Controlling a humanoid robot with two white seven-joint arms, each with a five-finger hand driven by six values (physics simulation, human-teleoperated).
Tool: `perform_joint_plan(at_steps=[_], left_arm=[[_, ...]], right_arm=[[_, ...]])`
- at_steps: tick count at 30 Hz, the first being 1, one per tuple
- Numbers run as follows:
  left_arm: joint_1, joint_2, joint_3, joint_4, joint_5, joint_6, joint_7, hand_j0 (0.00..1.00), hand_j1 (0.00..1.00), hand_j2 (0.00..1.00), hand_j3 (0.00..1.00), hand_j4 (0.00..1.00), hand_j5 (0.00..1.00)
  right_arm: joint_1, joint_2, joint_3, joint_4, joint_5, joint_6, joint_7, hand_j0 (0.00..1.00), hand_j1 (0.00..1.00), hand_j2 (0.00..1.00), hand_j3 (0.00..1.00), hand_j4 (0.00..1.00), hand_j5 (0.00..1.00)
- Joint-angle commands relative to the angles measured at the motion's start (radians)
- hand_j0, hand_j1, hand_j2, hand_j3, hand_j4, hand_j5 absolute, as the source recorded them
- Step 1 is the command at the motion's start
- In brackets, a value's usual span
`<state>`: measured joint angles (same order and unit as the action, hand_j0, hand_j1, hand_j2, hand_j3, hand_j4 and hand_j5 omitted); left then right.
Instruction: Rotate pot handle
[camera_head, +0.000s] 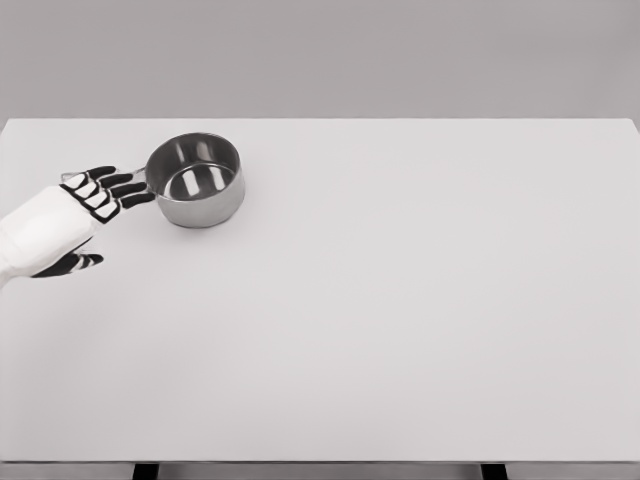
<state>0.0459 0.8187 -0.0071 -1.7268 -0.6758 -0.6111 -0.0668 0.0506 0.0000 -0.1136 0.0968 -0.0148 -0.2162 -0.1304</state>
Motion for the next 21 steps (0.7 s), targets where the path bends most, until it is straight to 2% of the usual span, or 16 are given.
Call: perform_joint_plan(at_steps=[1,4,7,21], left_arm=[[0.009,-0.003,0.026,-0.011,0.008,0.0,-0.004,1.0,1.0,1.0,1.0,1.0,1.0],[0.065,-0.065,0.024,-0.01,0.007,0.0,-0.004,1.0,1.0,1.0,1.0,1.0,1.0],[0.092,-0.069,0.024,-0.008,-0.002,0.0,-0.004,1.0,1.0,1.0,1.0,1.0,1.0],[0.095,-0.11,0.05,0.001,0.002,0.0,-0.022,1.0,1.0,1.0,1.0,1.0,1.0]], right_arm=[[0.0,0.0,0.0,0.0,-0.001,0.0,0.0,1.0,1.0,1.0,1.0,1.0,1.0],[0.0,0.0,0.0,0.0,-0.001,0.0,0.0,1.0,1.0,1.0,1.0,1.0,1.0],[0.0,0.0,0.0,0.0,-0.001,0.0,0.0,1.0,1.0,1.0,1.0,1.0,1.0],[0.0,0.0,0.0,0.0,-0.001,0.0,0.0,1.0,1.0,1.0,1.0,1.0,1.0]])
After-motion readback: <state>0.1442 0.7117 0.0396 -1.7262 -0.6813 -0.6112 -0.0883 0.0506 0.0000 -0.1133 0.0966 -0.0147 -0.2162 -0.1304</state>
